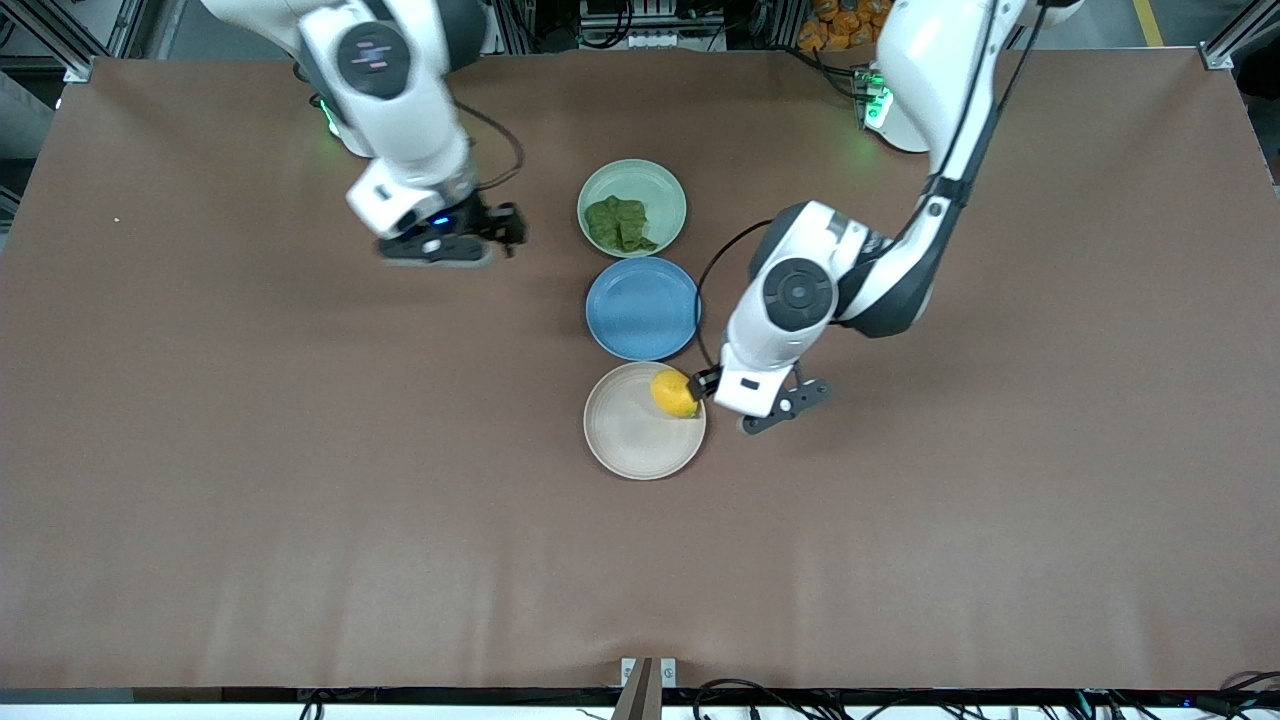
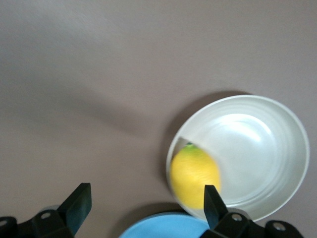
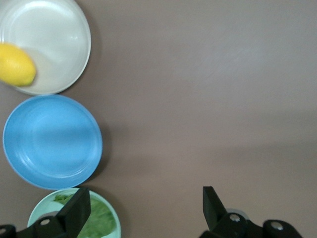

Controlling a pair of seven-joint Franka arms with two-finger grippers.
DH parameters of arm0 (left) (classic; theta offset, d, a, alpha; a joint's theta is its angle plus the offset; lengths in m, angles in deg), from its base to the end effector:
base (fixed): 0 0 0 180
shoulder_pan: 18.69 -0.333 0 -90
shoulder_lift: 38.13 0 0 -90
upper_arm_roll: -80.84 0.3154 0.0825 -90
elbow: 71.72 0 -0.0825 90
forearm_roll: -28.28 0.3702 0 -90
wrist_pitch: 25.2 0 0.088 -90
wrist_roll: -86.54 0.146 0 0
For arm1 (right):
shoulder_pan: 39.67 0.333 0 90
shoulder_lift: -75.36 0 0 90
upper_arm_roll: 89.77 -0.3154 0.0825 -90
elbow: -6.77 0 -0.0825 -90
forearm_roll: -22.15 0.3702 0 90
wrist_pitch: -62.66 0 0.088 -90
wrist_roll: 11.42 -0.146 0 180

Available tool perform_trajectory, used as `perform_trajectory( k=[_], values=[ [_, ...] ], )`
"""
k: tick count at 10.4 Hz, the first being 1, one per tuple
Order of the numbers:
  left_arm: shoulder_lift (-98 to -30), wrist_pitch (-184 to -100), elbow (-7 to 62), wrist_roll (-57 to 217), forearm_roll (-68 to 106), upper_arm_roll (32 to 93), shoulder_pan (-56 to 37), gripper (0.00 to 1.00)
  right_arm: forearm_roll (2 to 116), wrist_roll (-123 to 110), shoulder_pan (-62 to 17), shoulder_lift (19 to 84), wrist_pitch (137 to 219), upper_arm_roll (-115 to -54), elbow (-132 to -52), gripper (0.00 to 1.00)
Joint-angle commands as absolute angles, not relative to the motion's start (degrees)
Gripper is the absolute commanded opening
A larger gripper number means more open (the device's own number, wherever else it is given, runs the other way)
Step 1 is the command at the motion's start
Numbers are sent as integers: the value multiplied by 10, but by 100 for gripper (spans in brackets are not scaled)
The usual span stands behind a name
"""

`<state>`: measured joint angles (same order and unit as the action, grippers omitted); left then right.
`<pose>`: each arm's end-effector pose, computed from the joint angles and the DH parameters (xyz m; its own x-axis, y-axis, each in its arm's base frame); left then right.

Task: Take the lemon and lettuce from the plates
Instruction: 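Grasp the lemon with the left gripper while the right gripper grasps the lettuce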

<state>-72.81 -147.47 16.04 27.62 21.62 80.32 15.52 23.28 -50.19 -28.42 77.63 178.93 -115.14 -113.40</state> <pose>0.5640 -0.4008 0.2707 0.8815 0.4633 -0.0915 0.4686 -0.8821 0.0478 0.4155 0.3123 0.4007 0.9986 -0.0473 -0.0254 -0.0468 -0.9987 0.0198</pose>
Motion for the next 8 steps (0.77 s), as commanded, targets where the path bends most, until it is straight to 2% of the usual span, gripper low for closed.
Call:
perform_trajectory(
  k=[1,5,8],
  values=[
    [-778,-1529,120,165,206,810,187,100,239,-633,-291,753,1846,-1244,-1177,100],
    [-825,-1604,121,91,208,811,217,100,228,-782,-236,681,1932,-1295,-1191,100],
    [-845,-1611,121,84,213,815,231,100,123,-872,-174,622,1972,-1296,-1195,100]
  ],
)
